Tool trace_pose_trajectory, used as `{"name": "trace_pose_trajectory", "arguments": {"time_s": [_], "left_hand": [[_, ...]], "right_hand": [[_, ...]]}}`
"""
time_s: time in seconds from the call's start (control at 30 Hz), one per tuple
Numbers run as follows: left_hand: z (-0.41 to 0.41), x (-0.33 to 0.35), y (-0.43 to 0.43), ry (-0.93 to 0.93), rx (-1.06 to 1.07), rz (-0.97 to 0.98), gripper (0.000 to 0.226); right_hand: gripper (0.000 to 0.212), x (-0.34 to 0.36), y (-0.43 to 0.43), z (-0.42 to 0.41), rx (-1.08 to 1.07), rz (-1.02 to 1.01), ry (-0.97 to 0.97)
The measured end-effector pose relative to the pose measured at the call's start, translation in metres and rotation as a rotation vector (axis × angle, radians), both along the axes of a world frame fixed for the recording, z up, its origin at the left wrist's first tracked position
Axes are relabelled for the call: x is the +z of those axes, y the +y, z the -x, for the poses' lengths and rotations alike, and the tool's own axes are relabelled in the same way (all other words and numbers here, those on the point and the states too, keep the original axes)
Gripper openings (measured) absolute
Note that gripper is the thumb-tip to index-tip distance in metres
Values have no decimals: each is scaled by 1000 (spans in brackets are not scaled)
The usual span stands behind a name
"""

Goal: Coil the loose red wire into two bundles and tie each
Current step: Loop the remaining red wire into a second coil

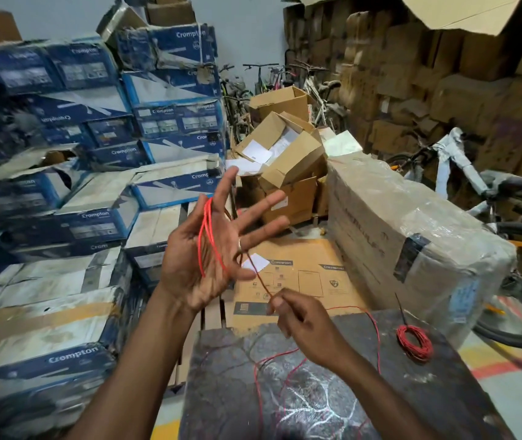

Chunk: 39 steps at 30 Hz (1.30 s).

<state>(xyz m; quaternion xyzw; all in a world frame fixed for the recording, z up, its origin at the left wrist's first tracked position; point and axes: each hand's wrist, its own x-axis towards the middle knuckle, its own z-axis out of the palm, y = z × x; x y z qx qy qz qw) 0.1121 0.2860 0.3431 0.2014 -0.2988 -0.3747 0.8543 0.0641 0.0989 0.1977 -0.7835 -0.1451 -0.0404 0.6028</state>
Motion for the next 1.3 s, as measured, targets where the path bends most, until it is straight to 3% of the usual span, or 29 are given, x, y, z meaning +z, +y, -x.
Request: {"name": "trace_pose_trajectory", "arguments": {"time_s": [0.13, 0.23, 0.3, 0.4, 0.5, 0.67, 0.77, 0.87, 1.03, 1.2, 1.3], "left_hand": [[-14, 6, -2, 71, 360, -144, 48], [-21, 12, 0, -67, 686, -425, 43], [-22, 12, 0, -243, 798, -695, 43], [-16, 4, 3, -623, 833, -1149, 54], [-5, -9, 14, -771, 609, -1326, 54], [24, -4, 20, -477, -27, -1237, 52], [34, -3, 26, -270, -378, -885, 53], [31, -12, 29, -139, -486, -544, 62], [44, -7, 17, -161, -433, -224, 80], [51, 13, 9, -310, -194, -29, 62], [44, 17, 20, -202, -72, 0, 62]], "right_hand": [[44, -28, 13, 30, 90, -44, 147], [51, -41, 15, 44, 126, -132, 307], [51, -37, 9, 48, 109, -78, 239], [33, -2, -3, 47, 101, 35, 48], [22, 44, -18, 37, 46, -7, -77], [9, 92, -29, 13, -26, -151, -190], [6, 102, -24, -2, -51, -212, -219], [2, 99, -13, -10, -23, -182, -168], [32, 74, 24, 1, 161, -186, 15], [39, 40, 41, 20, 222, -158, 86], [40, 17, 40, 31, 284, -185, 148]]}}
